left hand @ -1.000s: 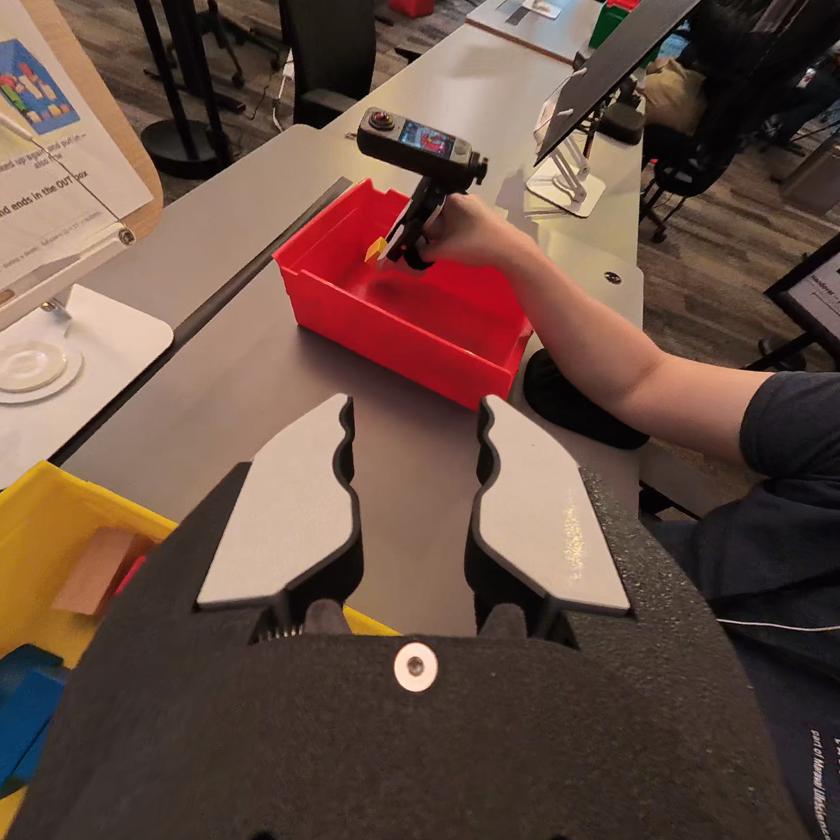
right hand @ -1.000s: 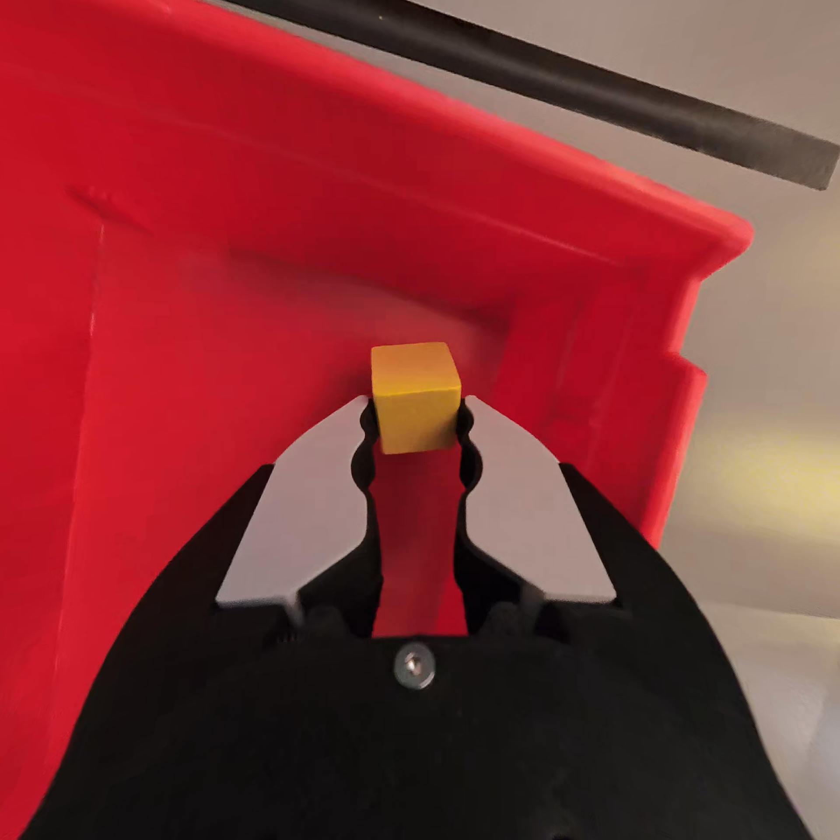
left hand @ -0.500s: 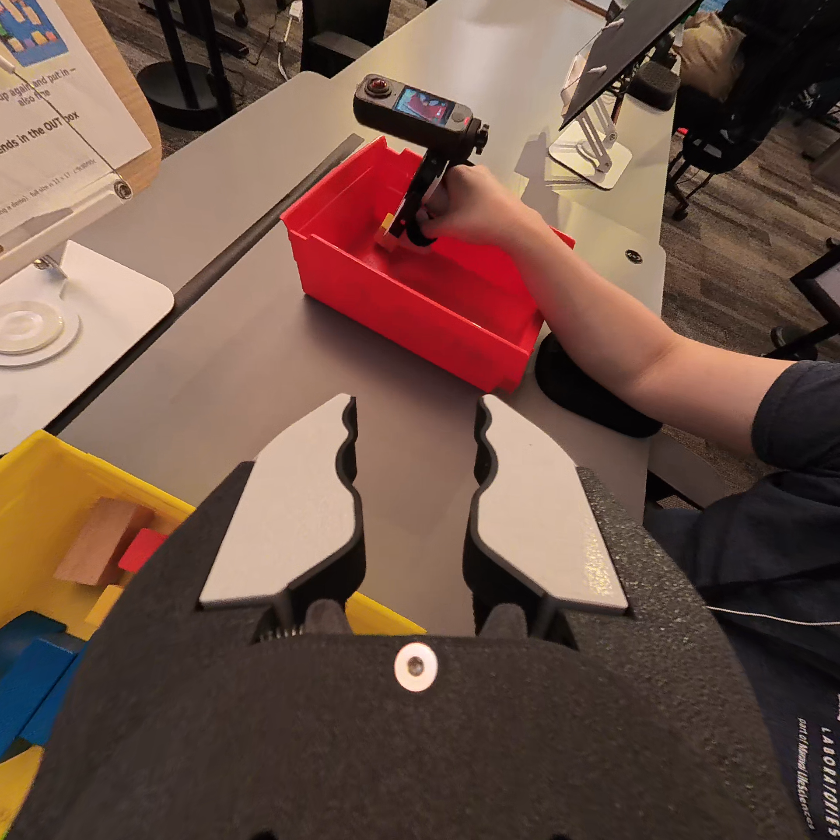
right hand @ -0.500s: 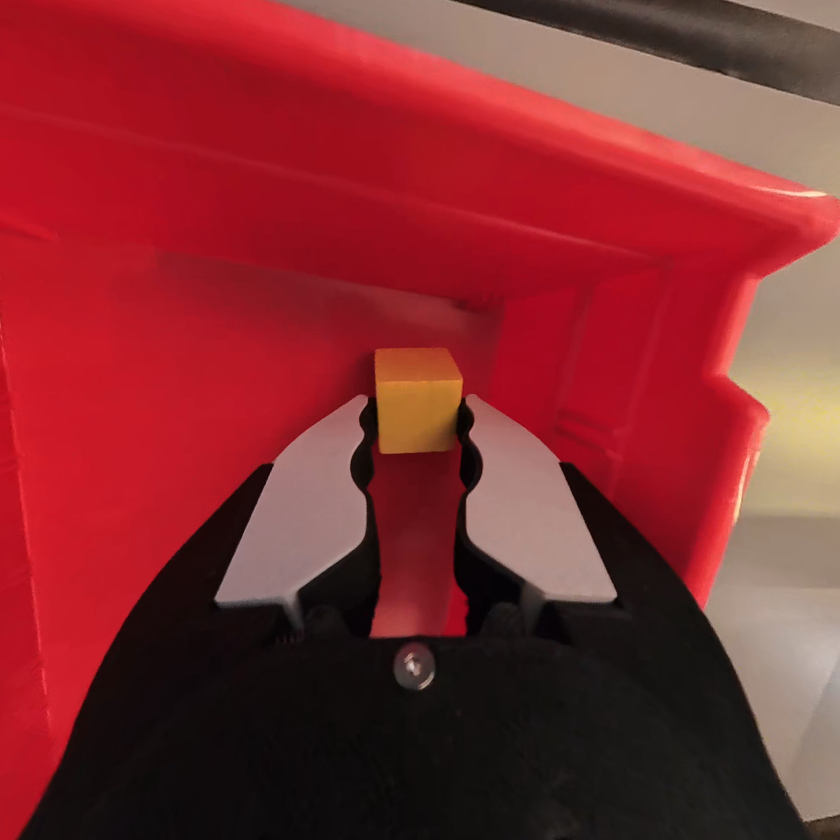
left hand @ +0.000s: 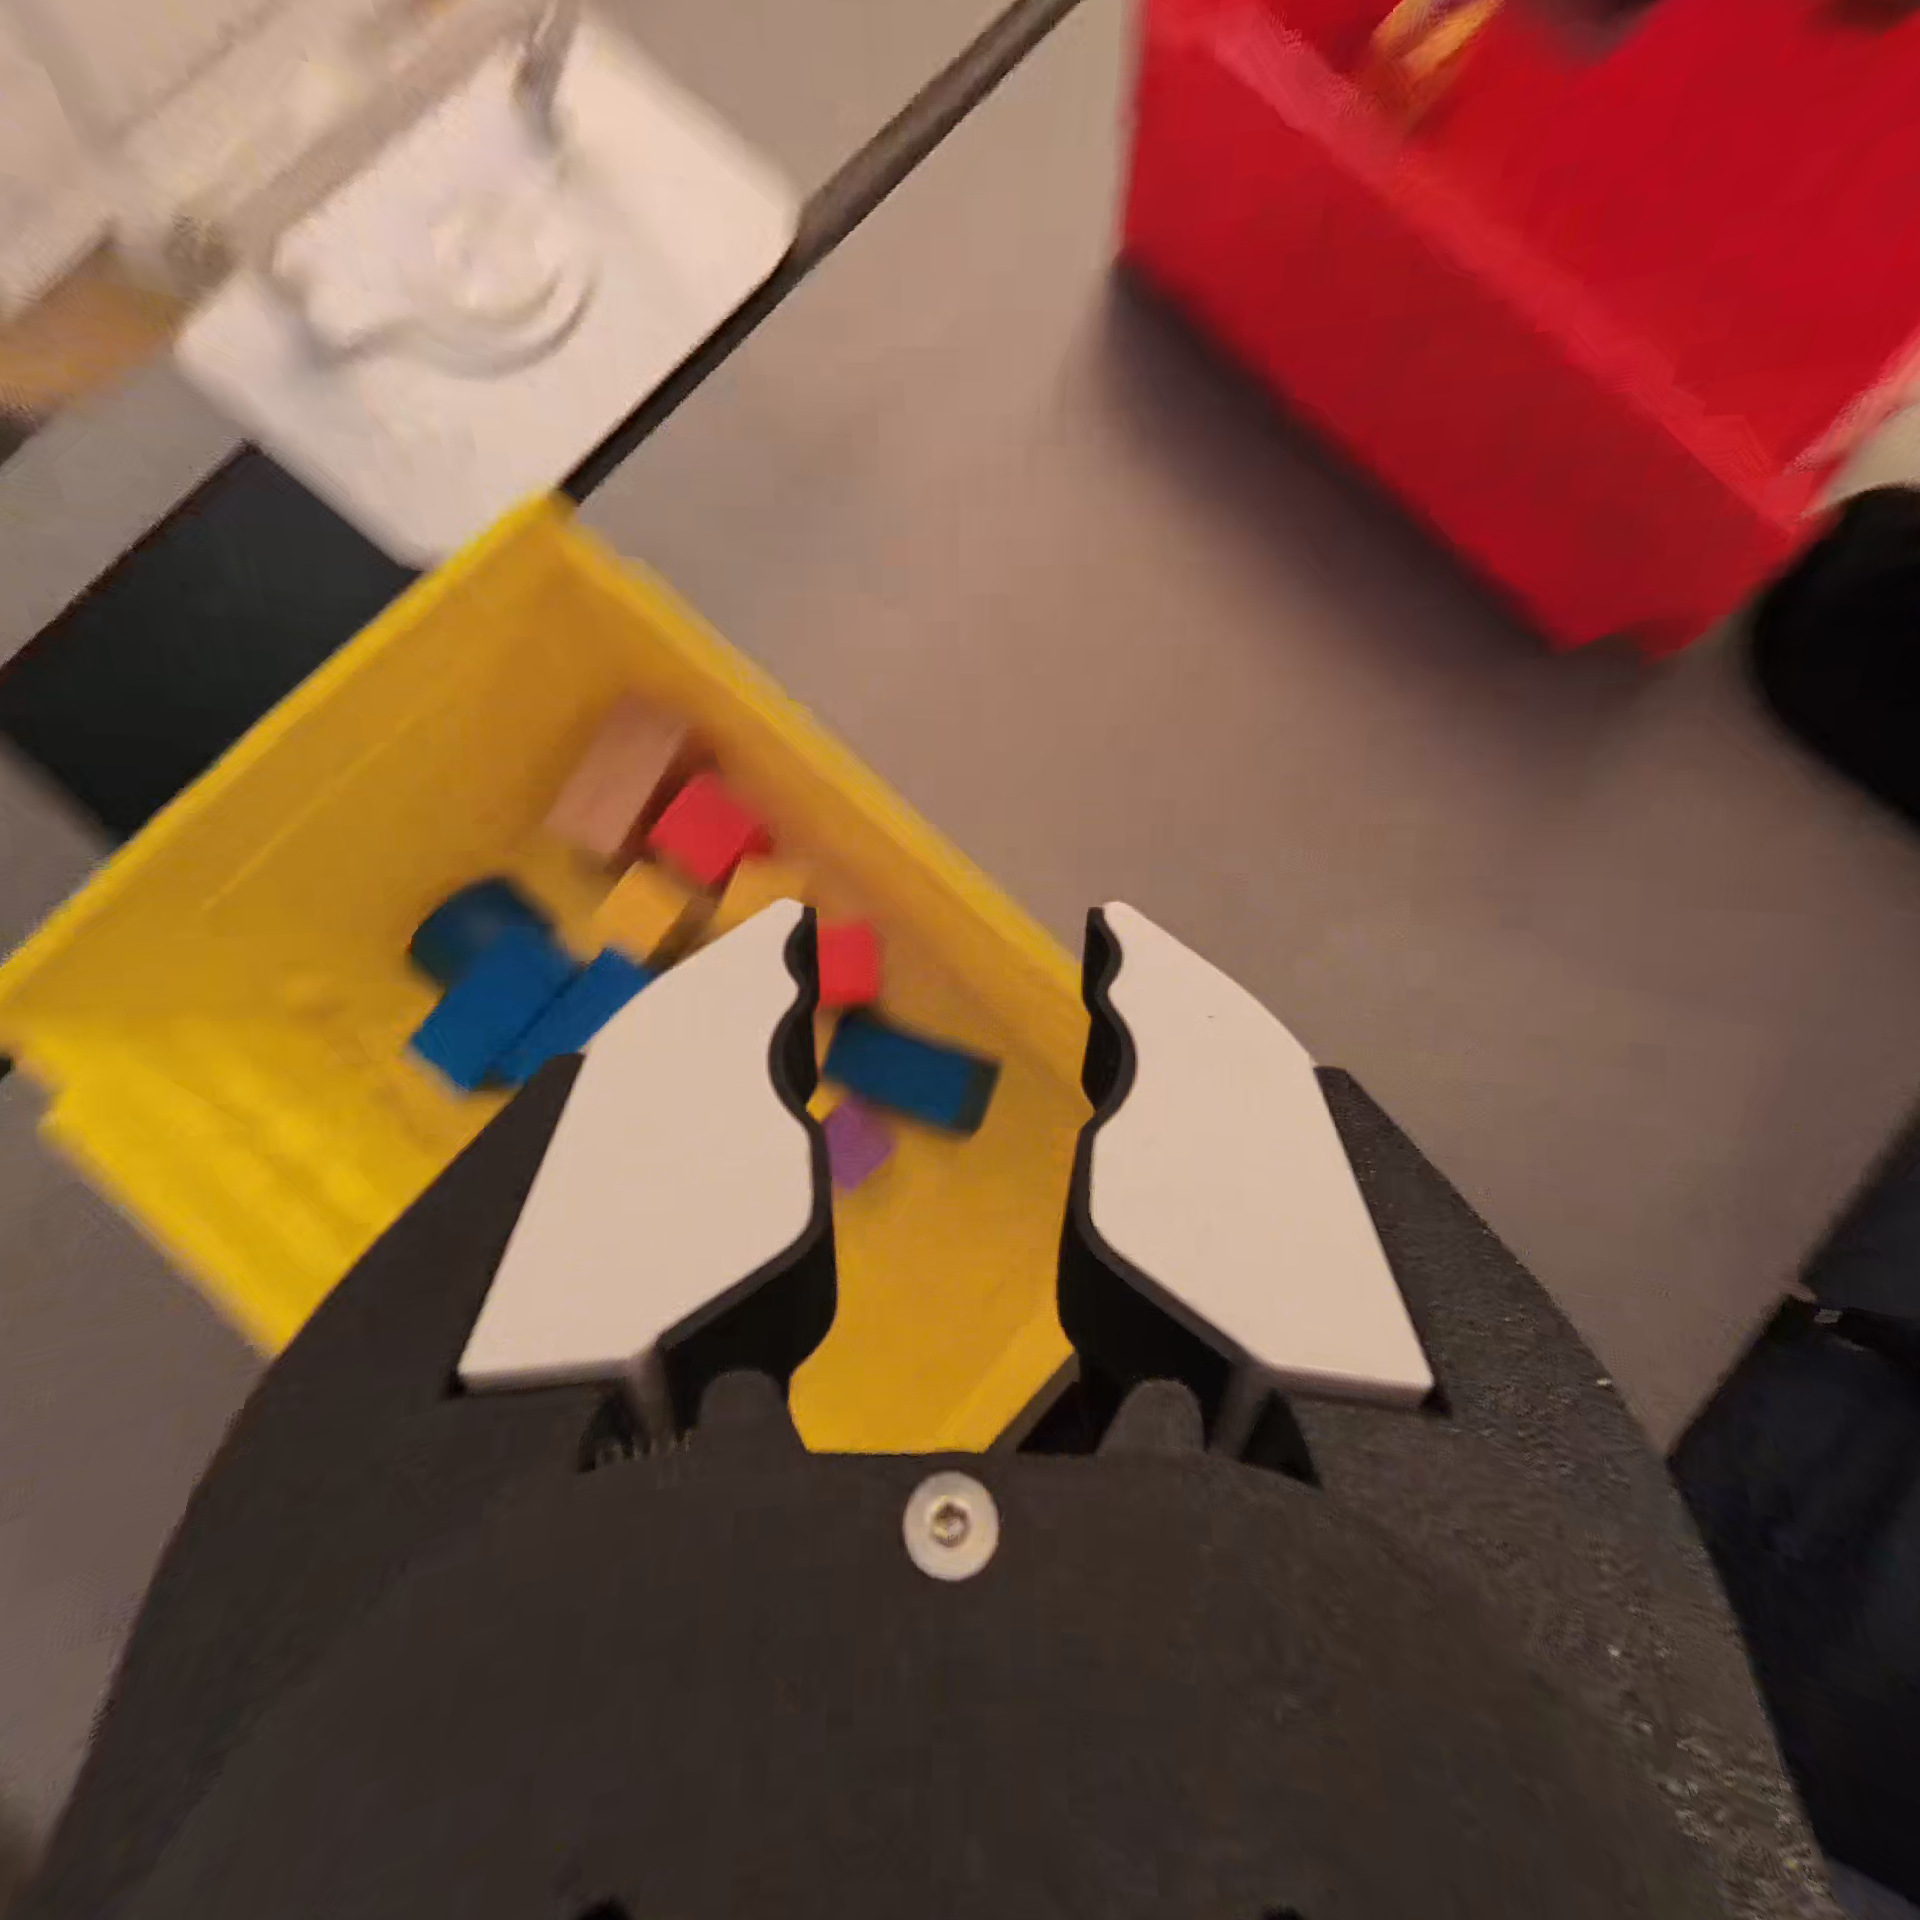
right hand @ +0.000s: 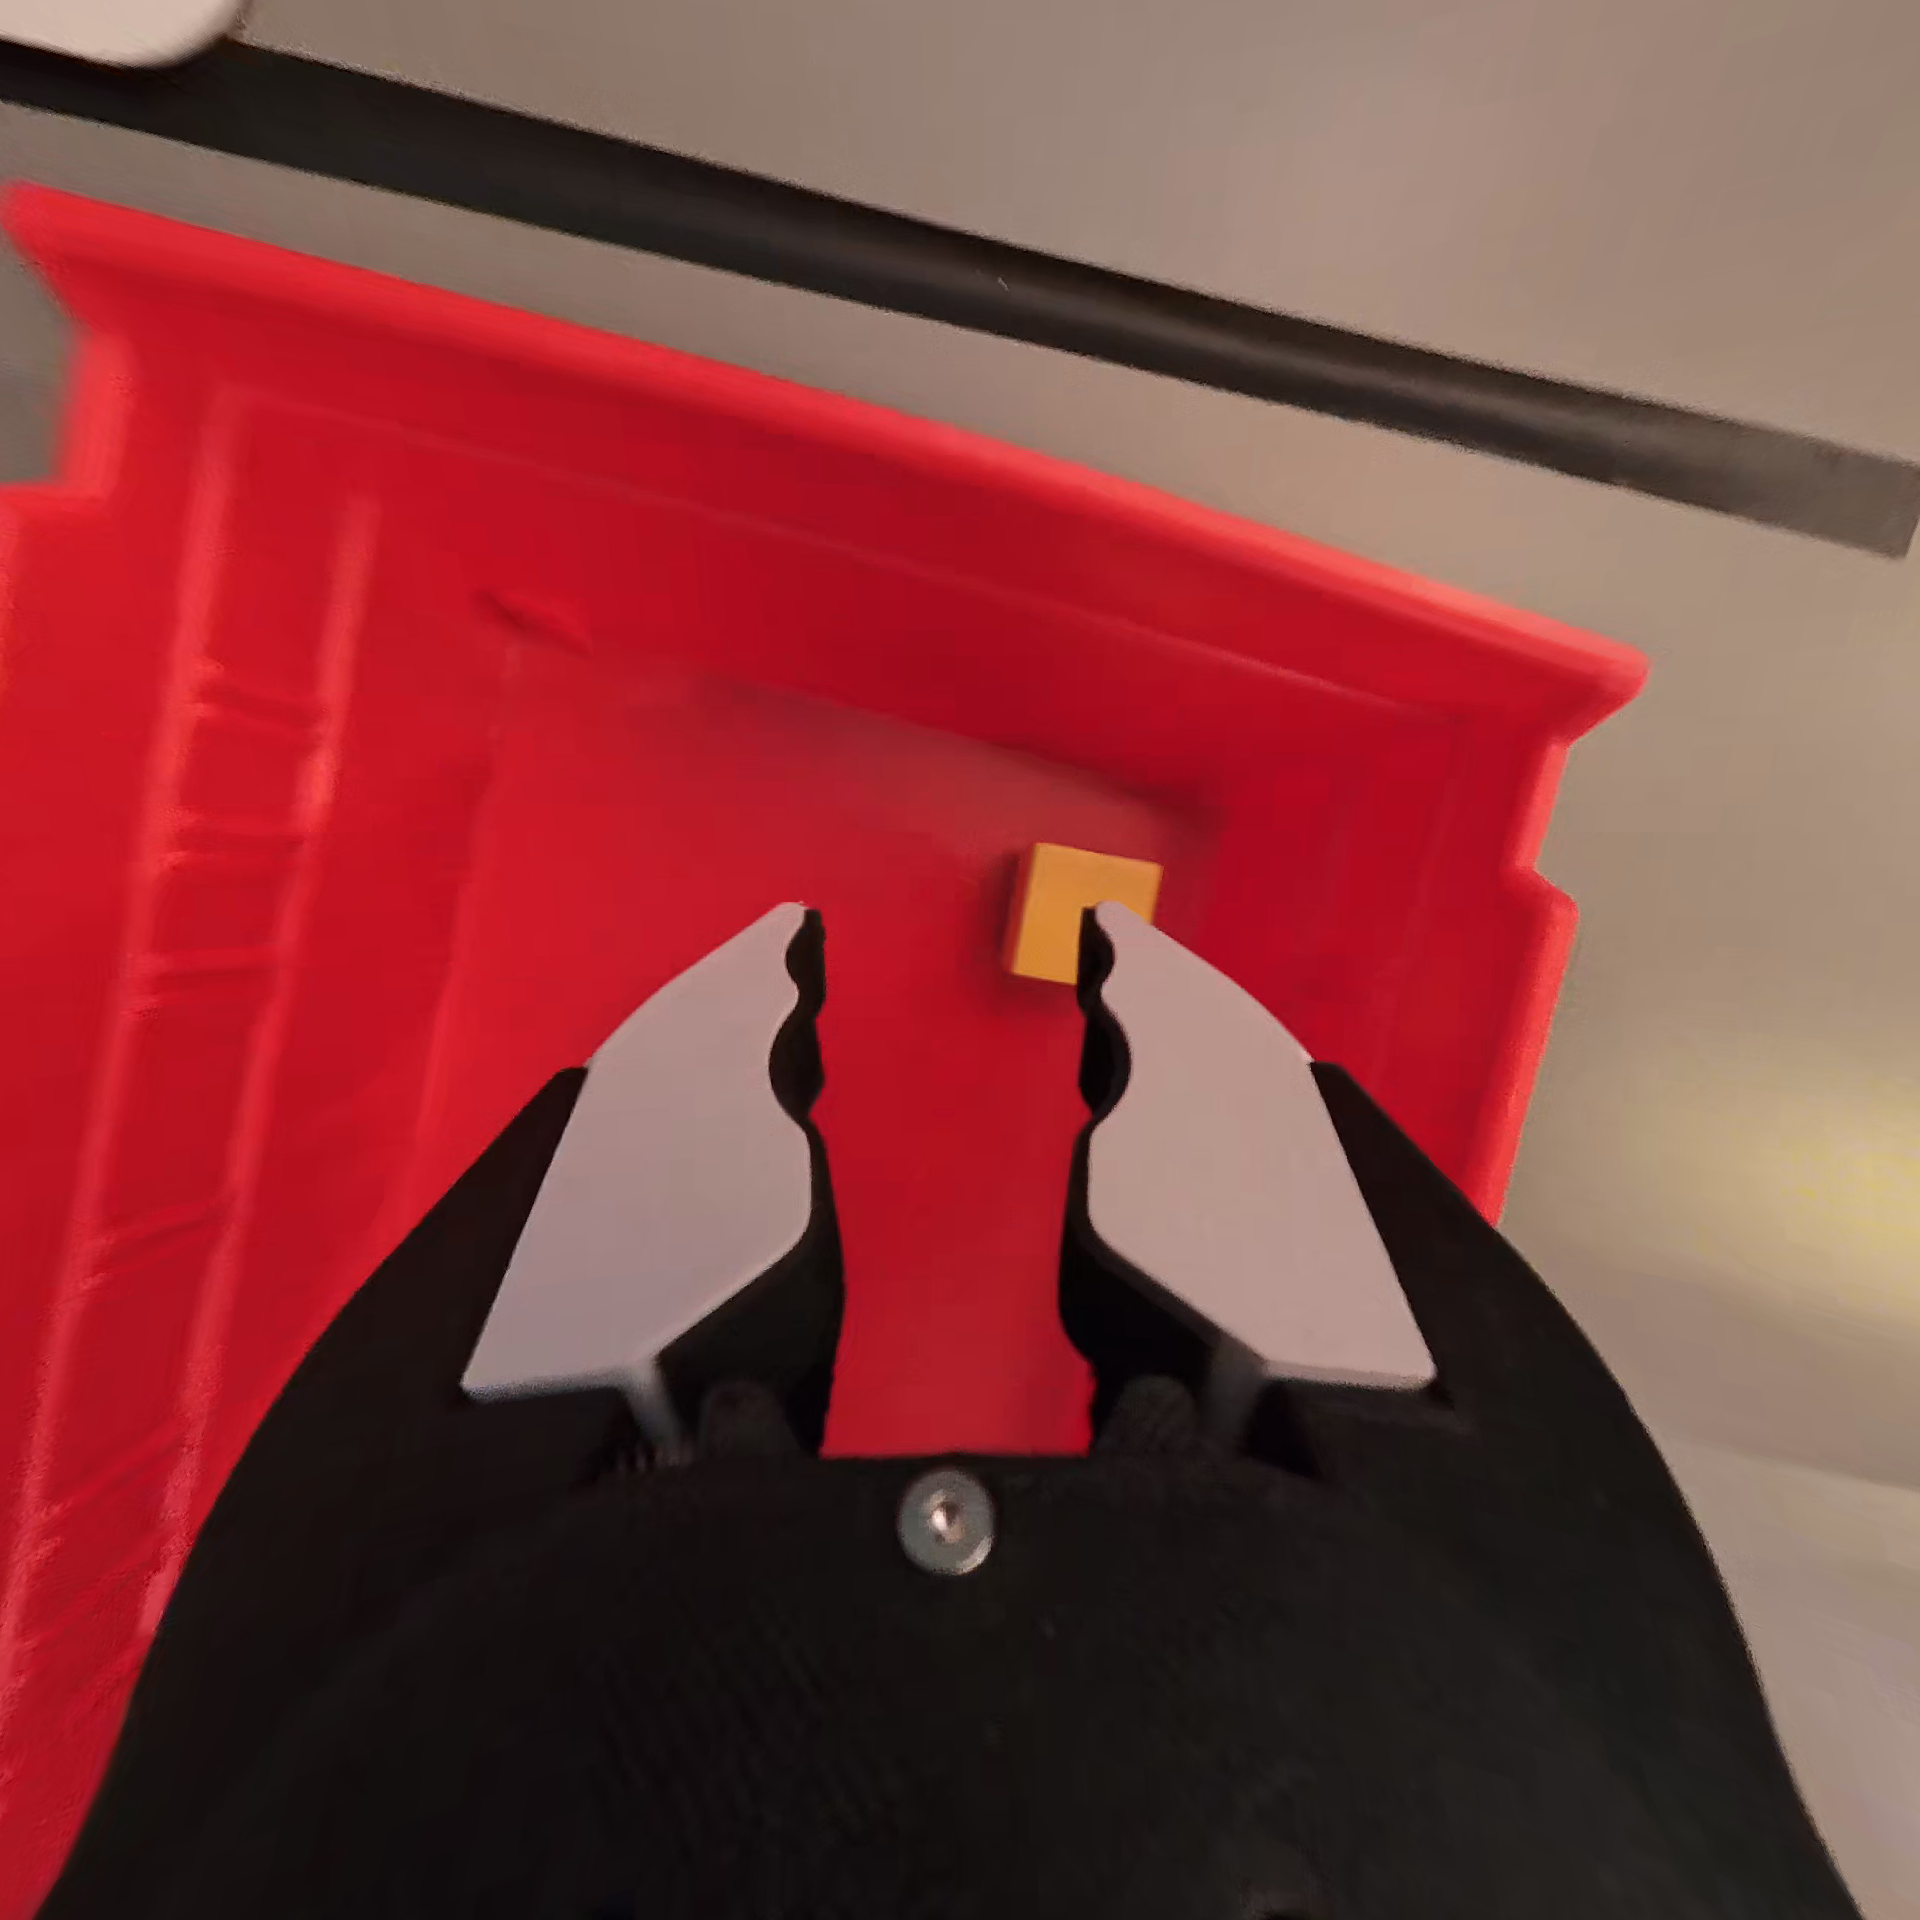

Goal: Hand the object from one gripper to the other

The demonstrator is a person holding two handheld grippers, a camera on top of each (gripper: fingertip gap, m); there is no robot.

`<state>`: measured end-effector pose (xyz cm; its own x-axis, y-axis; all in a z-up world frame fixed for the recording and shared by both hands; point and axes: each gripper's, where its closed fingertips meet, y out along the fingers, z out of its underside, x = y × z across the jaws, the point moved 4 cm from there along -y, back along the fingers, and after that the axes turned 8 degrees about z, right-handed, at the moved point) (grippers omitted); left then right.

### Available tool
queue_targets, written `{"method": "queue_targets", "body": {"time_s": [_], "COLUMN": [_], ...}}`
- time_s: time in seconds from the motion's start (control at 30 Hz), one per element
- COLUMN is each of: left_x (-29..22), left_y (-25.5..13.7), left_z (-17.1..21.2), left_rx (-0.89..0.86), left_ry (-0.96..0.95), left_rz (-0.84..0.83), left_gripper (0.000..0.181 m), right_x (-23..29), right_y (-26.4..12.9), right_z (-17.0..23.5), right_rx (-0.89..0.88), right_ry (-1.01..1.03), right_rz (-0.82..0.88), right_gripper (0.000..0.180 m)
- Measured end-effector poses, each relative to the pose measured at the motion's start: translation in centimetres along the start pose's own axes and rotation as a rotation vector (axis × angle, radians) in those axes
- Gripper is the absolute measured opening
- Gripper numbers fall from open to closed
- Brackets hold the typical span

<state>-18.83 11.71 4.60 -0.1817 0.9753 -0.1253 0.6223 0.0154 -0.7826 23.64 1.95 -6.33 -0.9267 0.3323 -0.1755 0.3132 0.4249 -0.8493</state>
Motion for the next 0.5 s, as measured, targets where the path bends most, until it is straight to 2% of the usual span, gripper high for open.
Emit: {"method": "queue_targets", "body": {"time_s": [0.13,0.3,0.37,0.5], "left_x": [4.6,5.7,6.4,7.3], "left_y": [0.0,2.8,4.0,5.4], "left_z": [5.4,7.4,8.3,8.9], "left_rx": [0.229,0.292,0.358,0.4], "left_ry": [-0.211,-0.396,-0.445,-0.489], "left_rz": [-0.154,-0.008,-0.032,-0.042], "left_gripper": [0.038,0.041,0.048,0.051], "right_x": [1.1,1.7,1.8,1.6], "right_y": [-2.7,-4.0,-4.1,-4.0], "right_z": [-0.7,-0.6,-0.5,-0.2], "right_rx": [-0.068,-0.084,-0.08,-0.06], "right_ry": [-0.024,-0.044,-0.049,-0.052], "right_rz": [-0.07,-0.105,-0.109,-0.113], "right_gripper": [0.048,0.048,0.048,0.048]}}
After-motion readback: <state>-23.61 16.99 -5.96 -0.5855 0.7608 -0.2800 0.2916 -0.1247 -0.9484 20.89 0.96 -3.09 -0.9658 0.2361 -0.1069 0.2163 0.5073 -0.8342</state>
